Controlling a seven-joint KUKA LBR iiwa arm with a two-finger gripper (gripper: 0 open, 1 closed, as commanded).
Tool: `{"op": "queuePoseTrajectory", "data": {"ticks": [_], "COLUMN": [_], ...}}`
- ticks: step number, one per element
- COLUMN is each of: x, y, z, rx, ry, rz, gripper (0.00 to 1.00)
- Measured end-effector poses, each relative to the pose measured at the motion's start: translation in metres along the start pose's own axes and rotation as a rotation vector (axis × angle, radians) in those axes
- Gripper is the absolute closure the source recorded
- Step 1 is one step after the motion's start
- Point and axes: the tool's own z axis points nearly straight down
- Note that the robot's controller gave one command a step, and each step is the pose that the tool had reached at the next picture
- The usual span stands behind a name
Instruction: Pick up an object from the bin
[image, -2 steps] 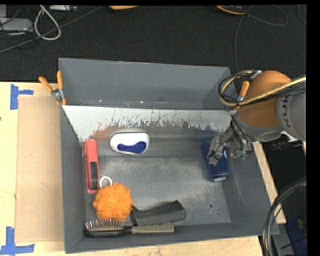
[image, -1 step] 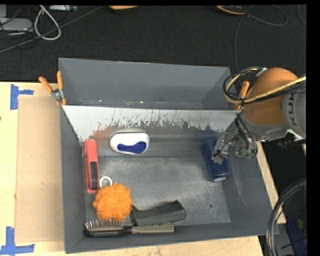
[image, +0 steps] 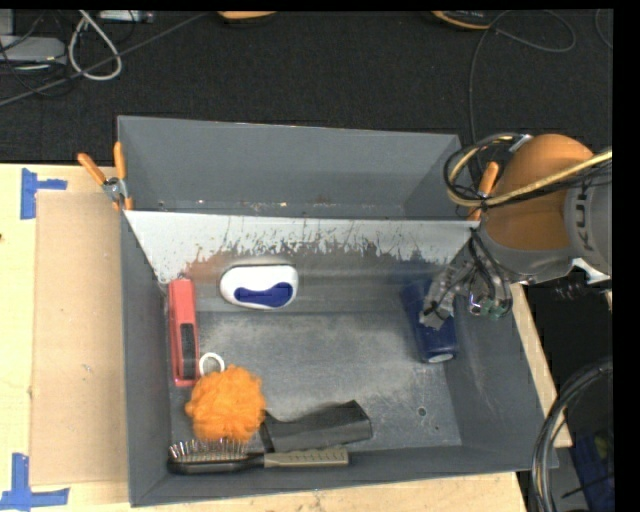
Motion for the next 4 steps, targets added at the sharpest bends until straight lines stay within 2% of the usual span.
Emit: {"op": "queuePoseTrajectory", "data": {"ticks": [1,2,3,4], "x": [0.003,0.012,0.045,0.037], "y": [-0.003,-0.005,0.019,0.056], "z": [-0.03,-0.068,-0.017,-0.018], "rx": [0.0,0.0,0.0,0.001], "ry": [-0.009,-0.003,-0.005,-0.013], "rz": [0.001,0.065,-0.037,0.039], "gripper": [1.0,1.0,1.0,1.0]}}
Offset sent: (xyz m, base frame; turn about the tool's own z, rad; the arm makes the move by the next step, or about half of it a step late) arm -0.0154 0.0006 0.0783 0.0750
